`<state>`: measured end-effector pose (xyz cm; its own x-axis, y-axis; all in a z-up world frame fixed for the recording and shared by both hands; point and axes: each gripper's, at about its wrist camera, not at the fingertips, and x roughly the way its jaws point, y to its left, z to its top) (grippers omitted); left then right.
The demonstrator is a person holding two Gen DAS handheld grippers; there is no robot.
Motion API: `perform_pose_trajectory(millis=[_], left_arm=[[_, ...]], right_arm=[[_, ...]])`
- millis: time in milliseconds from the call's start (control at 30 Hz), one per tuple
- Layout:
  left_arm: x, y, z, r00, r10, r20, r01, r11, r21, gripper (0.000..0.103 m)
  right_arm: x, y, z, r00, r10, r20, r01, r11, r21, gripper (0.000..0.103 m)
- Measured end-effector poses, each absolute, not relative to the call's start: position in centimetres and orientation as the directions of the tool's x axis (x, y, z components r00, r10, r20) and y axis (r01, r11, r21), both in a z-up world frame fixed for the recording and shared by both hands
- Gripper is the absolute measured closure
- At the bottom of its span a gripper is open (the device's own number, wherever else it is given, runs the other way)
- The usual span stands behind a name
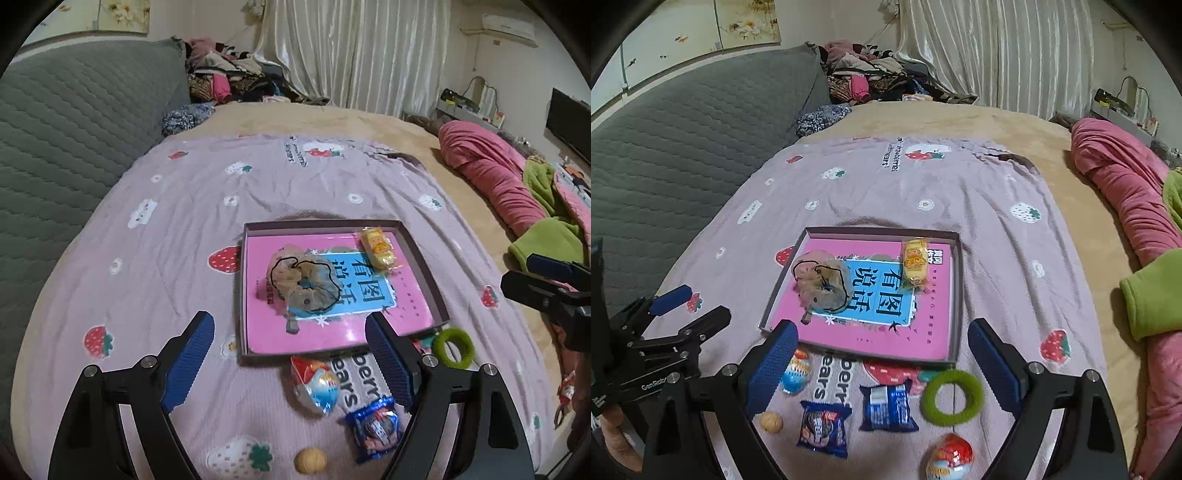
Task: Organize objects
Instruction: 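Open both grippers and withdraw them from the tray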
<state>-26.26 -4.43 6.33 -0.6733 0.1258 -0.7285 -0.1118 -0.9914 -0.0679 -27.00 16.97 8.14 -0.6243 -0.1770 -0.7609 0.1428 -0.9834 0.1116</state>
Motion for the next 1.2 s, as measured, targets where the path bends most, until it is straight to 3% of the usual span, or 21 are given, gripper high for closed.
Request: perform_pose_trajectory(millis=[1200], left_arm=[[-11.6,-0.2,8.9,-0.684,0.142,-0.716,-0.154,-0.987,-0.048,0.018]], right_arm=[[-12.0,20.0,13.1,-0.699,-0.166,-0.695,0.182,-0.982,0.052,0.007]])
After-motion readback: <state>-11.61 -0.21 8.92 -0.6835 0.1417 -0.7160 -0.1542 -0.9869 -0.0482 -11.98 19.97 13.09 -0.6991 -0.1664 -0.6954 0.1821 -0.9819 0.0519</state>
